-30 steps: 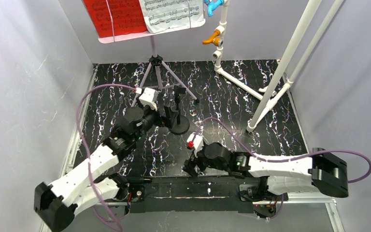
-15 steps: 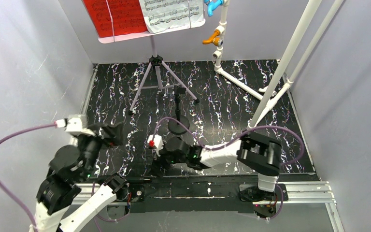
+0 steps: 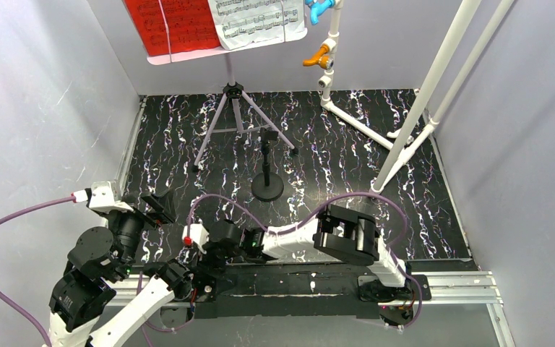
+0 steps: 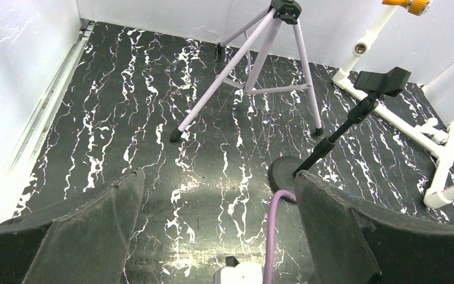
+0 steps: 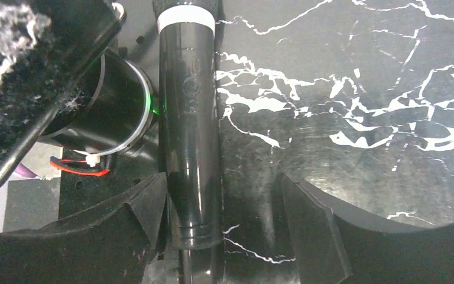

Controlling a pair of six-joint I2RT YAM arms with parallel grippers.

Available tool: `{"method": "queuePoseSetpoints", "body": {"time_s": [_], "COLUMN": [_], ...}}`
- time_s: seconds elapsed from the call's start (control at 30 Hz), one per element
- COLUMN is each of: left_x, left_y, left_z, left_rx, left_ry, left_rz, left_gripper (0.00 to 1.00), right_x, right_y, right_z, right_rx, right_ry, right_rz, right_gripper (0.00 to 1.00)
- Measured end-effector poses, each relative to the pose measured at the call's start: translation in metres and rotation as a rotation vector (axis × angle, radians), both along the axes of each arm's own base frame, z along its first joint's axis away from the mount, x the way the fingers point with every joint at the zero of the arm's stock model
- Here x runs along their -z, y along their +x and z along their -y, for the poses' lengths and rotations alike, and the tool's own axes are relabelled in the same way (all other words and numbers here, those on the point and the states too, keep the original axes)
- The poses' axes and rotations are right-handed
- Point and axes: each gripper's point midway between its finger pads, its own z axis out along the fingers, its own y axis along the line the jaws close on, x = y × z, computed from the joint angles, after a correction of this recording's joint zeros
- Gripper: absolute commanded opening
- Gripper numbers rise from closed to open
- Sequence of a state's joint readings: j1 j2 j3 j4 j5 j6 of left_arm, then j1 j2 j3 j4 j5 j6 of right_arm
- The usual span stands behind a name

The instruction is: Set up the instrument practice props

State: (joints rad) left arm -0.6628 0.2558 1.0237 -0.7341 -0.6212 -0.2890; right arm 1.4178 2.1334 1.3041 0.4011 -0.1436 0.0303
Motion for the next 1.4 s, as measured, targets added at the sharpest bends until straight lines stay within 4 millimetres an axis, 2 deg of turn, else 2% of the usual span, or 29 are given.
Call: {"method": "queuePoseSetpoints", "body": {"time_s": [0.1, 0.37, 0.43, 0.57, 0.63, 0.73, 0.77, 0.9, 1.07, 1.1, 1.13, 1.23, 1.33, 1.4], "left_x": [0.000, 0.000, 0.000, 0.001, 0.001, 0.001, 0.001, 0.001, 0.001, 0.002, 0.002, 0.003, 0.007, 0.013], "left_y": [0.000, 0.000, 0.000, 0.000, 0.000, -0.001, -0.001, 0.000, 0.001, 0.001, 0.002, 0.005, 0.009, 0.013], "left_z": [0.000, 0.001, 0.001, 0.001, 0.001, 0.002, 0.002, 0.002, 0.004, 0.005, 0.006, 0.011, 0.018, 0.025], "left_rx": [0.000, 0.002, 0.003, 0.004, 0.004, 0.007, 0.007, 0.009, 0.015, 0.018, 0.020, 0.032, 0.047, 0.060], "left_ry": [-0.003, -0.007, -0.009, -0.009, -0.009, -0.009, -0.009, -0.008, -0.006, -0.004, -0.004, -0.003, -0.008, -0.005], "left_rz": [0.000, -0.001, -0.002, -0.004, -0.004, -0.004, -0.004, -0.005, -0.010, -0.012, -0.013, -0.023, -0.038, -0.062], "left_gripper": [0.98, 0.98, 0.98, 0.98, 0.98, 0.98, 0.98, 0.98, 0.98, 0.98, 0.98, 0.98, 0.98, 0.98], "right_x": [0.008, 0.010, 0.011, 0.011, 0.010, 0.008, 0.006, -0.011, -0.035, -0.036, -0.035, -0.018, 0.003, 0.003], "right_y": [-0.006, -0.006, -0.007, -0.016, -0.016, -0.015, -0.014, 0.005, 0.049, 0.059, 0.067, 0.082, 0.082, 0.083], "right_z": [0.000, -0.002, -0.002, -0.002, -0.002, 0.003, 0.008, 0.027, 0.057, 0.067, 0.077, 0.112, 0.135, 0.142], "right_rx": [-0.015, -0.016, -0.018, -0.042, -0.047, -0.038, -0.035, 0.014, 0.119, 0.145, 0.165, 0.209, 0.221, 0.232], "right_ry": [-0.026, -0.040, -0.045, -0.046, -0.044, -0.049, -0.052, -0.045, -0.028, -0.028, -0.038, -0.102, -0.176, -0.178], "right_rz": [0.046, 0.103, 0.107, 0.109, 0.129, 0.138, 0.141, 0.151, 0.164, 0.168, 0.170, 0.185, 0.191, 0.201], "right_gripper": [0.77, 0.65, 0.57, 0.34, 0.17, 0.02, 0.01, 0.01, 0.01, 0.05, 0.10, 0.14, 0.30, 0.51]}}
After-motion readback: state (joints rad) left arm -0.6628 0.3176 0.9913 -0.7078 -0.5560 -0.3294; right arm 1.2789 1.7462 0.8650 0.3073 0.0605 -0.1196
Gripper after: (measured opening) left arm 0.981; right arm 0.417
